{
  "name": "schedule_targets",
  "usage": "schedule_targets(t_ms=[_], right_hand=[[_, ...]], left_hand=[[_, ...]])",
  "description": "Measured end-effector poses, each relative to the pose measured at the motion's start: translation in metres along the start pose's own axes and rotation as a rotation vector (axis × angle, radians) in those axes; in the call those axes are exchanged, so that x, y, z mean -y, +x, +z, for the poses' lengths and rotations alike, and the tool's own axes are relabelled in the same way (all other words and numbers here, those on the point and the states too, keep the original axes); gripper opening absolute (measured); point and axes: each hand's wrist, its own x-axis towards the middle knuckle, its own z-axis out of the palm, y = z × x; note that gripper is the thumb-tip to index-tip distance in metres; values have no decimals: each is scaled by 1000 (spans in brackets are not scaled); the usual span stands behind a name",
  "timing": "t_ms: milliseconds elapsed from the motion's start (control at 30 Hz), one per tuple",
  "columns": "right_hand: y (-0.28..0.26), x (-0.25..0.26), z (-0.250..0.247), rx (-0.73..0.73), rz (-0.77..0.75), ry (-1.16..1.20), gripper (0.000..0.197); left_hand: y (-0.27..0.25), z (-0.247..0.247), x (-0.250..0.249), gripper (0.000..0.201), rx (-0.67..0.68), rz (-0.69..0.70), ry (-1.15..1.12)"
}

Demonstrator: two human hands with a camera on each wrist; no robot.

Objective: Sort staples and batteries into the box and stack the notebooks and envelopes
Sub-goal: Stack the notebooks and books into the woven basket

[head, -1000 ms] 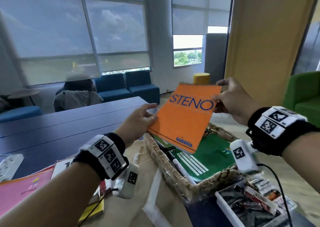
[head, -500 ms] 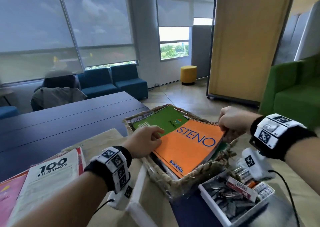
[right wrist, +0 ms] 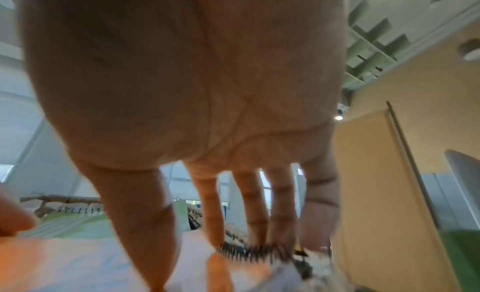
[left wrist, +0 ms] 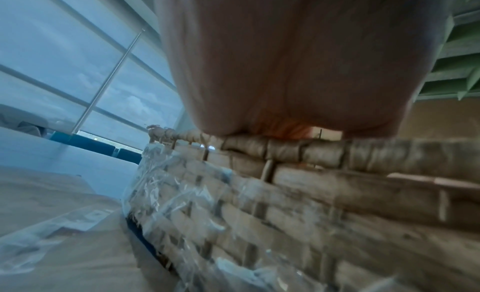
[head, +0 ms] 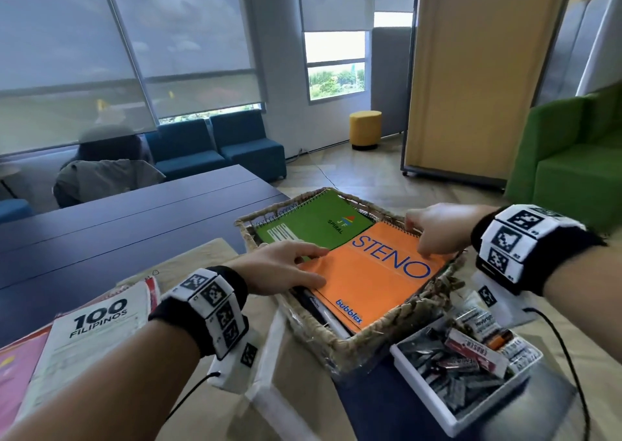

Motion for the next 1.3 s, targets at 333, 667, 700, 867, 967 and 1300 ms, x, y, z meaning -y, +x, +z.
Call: schedule_targets(t_ms=[333,667,700,867,967,1300], right_hand=[[-22,34,-7,75,-245,-40,66],[-36,87,0,258,-324,-64,98],[-35,87,0,264,-322,-59,98],[-33,87,1,297,-315,24,86],[-34,84,-1,322,-324,67,78],[-27,85,-8,394,-291,221,88]], left_hand=[[-8,-10,-8,94,181,-5,-101],[-3,-8,0,94,175,-14,-160],[-4,-8,-1,92,173,-11,-154],[-5,-7,-9,92,159,-22,56],[-3,-3,-14,102,128,-64,254],[6,-1,-13,80,130,-152,142]])
